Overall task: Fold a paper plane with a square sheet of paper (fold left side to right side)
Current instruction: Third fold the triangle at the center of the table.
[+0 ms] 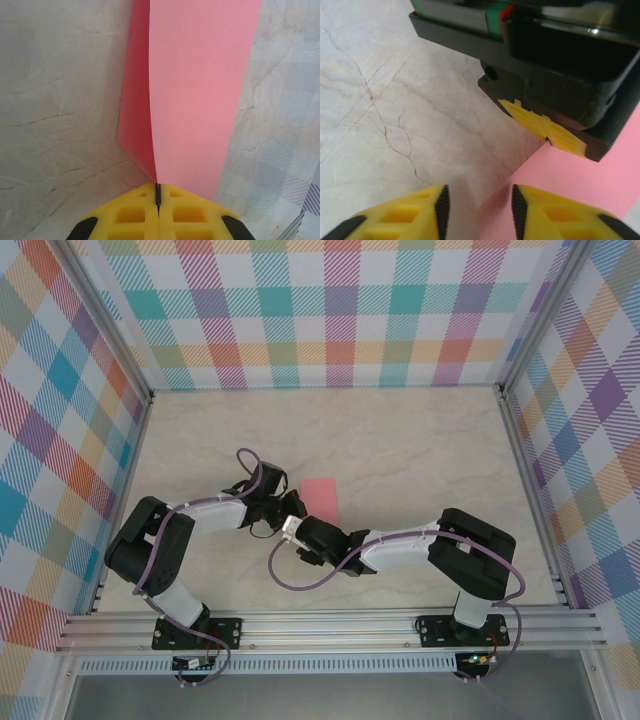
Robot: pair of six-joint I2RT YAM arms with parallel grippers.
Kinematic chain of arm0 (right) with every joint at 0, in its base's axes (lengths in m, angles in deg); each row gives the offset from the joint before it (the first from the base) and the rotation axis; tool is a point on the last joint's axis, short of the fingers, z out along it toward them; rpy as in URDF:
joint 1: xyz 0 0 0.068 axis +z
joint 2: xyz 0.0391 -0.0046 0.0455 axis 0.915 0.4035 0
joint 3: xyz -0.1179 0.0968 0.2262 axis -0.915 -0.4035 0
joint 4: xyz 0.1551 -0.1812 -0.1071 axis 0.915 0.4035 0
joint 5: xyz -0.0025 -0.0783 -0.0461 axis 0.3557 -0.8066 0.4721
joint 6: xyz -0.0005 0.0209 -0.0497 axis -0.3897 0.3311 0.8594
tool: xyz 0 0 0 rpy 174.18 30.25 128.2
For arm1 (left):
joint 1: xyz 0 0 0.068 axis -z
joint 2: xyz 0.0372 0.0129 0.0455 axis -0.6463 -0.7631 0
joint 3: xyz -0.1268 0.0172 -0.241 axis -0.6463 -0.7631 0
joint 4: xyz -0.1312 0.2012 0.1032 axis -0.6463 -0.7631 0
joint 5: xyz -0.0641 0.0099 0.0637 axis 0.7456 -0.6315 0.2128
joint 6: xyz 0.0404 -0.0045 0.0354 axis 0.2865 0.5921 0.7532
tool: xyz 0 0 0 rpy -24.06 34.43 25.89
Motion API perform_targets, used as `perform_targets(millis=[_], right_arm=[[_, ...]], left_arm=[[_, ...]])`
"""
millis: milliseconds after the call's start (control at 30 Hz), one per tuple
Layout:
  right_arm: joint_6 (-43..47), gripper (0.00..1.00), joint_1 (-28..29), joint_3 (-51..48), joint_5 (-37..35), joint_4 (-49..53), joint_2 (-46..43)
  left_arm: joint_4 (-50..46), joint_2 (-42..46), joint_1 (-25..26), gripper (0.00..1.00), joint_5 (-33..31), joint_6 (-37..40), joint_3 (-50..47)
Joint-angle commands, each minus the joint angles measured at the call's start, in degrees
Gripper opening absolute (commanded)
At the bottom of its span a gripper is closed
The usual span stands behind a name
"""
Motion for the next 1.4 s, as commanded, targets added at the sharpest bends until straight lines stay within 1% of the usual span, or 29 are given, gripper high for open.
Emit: perform_targets(millis=[0, 67, 133, 167, 267, 367, 467, 533, 600, 667, 733, 800, 933, 1000, 1033, 1167, 1367], right_arm=[[0.59, 0.26, 0.35, 0.91, -1.16, -1.41, 0.79], [0.50, 0.13, 0.34, 0.66, -1.12, -0.87, 0.67], [0.37, 0.02, 0.34, 0.39, -1.01, -0.40, 0.49], [0.24, 0.00, 0.29, 0.15, -0.95, -0.34, 0.43], [-0.53, 0.00, -0.18, -0.37, 0.26, 0.24, 0.26], [-1.67, 0.00, -0.87, -0.81, 2.28, 0.82, -0.35], [-2.65, 0.00, -1.64, -1.03, 4.04, 1.49, -0.70], [-3.08, 0.00, -2.02, -1.03, 5.03, 2.03, -0.71], [-3.57, 0.00, -2.30, -1.01, 5.43, 2.08, -0.60], [-4.11, 0.00, -2.54, -1.03, 5.62, 2.18, -0.73], [-4.69, 0.00, -2.90, -1.12, 5.98, 2.16, -0.85], [-5.12, 0.00, -3.29, -1.27, 6.70, 2.17, -1.06], [-5.72, 0.00, -3.62, -1.29, 7.44, 2.46, -1.17], [-5.96, 0.00, -3.74, -1.20, 7.70, 2.53, -1.02], [-6.09, 0.00, -3.72, -1.19, 7.61, 2.51, -1.04], [-6.53, 0.00, -3.96, -1.16, 7.90, 2.62, -1.28], [-6.71, 0.00, -4.09, -0.92, 8.57, 2.87, -1.34]], left_arm=[[-1.90, 1.71, 0.65, 0.00, 0.90, 0.43, 1.57], [-2.05, 1.95, 0.65, 0.00, 0.74, 0.60, 1.63], [-2.40, 2.32, 0.65, 0.02, 0.55, 1.09, 1.70], [-2.97, 2.56, 0.65, 0.03, 0.32, 1.48, 1.85], [-4.79, 3.47, 0.56, 0.07, -0.66, 2.41, 2.14], [-6.22, 4.59, 0.01, 0.20, -1.10, 3.31, 2.17], [-7.89, 5.94, -1.05, 0.29, -0.15, 5.05, 2.68], [-9.64, 6.91, -1.76, 0.41, 0.29, 6.81, 3.60], [-12.48, 7.57, -2.36, 0.47, -0.23, 8.48, 4.73], [-14.60, 7.78, -3.06, 0.50, -0.71, 9.84, 6.00], [-17.22, 7.48, -3.69, 0.50, -0.63, 10.72, 7.48], [-17.25, 6.25, -3.99, 0.47, -0.02, 11.72, 9.17], [-15.99, -0.60, -3.90, 0.30, 3.16, 14.20, 14.83], [-15.62, -4.70, -3.75, 0.25, 4.66, 14.74, 17.52], [-13.57, -6.76, -3.58, 0.22, 5.29, 14.78, 18.64], [-12.58, -14.01, -2.50, 0.17, 6.86, 14.74, 23.69], [-13.49, -19.93, -0.34, 0.17, 5.97, 15.14, 28.95]])
